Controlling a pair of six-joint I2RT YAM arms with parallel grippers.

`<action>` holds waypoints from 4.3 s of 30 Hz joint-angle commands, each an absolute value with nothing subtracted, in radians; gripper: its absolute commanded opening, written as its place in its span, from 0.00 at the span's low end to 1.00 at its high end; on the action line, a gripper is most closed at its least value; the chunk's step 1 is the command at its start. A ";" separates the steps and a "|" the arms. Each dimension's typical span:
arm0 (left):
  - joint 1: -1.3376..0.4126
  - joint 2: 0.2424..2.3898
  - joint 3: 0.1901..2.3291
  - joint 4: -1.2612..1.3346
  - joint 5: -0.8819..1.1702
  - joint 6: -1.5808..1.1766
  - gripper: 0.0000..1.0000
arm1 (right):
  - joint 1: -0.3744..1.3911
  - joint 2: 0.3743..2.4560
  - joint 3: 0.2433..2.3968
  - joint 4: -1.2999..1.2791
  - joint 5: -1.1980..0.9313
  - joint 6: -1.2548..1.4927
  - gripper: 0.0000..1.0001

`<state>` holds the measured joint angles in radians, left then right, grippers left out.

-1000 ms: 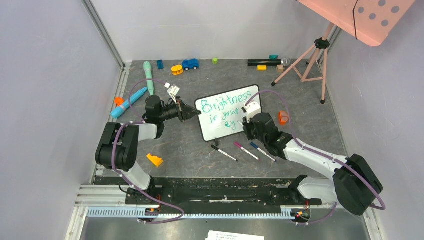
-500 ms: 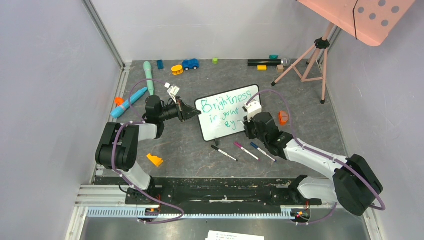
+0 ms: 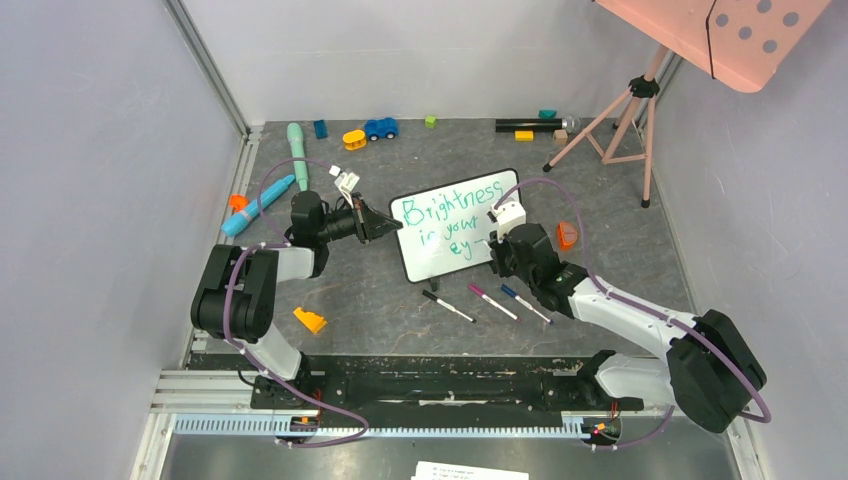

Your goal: Write a sentence on the whiteboard

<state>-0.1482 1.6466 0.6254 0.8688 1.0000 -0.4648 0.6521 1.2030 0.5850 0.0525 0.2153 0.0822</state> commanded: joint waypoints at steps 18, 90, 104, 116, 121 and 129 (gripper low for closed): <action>-0.155 1.629 0.617 0.870 1.003 -0.318 0.02 | 0.635 1.234 0.655 0.103 0.194 0.085 0.00; -0.155 1.622 0.615 0.862 1.000 -0.311 0.02 | 0.629 1.057 0.588 0.060 0.220 0.070 0.00; -0.155 1.622 0.614 0.864 1.000 -0.311 0.02 | 0.594 1.132 0.611 0.098 0.223 0.090 0.00; -0.155 1.623 0.617 0.862 1.000 -0.311 0.02 | 0.584 1.176 0.632 0.109 0.212 0.090 0.00; -0.155 1.623 0.616 0.862 1.000 -0.311 0.02 | 0.581 1.194 0.644 0.109 0.211 0.090 0.00; -0.155 1.624 0.616 0.862 0.999 -0.311 0.02 | 0.580 1.215 0.657 0.118 0.184 0.089 0.00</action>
<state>-0.1482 1.6409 0.6254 0.8600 0.9962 -0.4549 0.5850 1.1980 0.6071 0.0673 0.2131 0.0856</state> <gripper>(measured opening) 0.052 0.131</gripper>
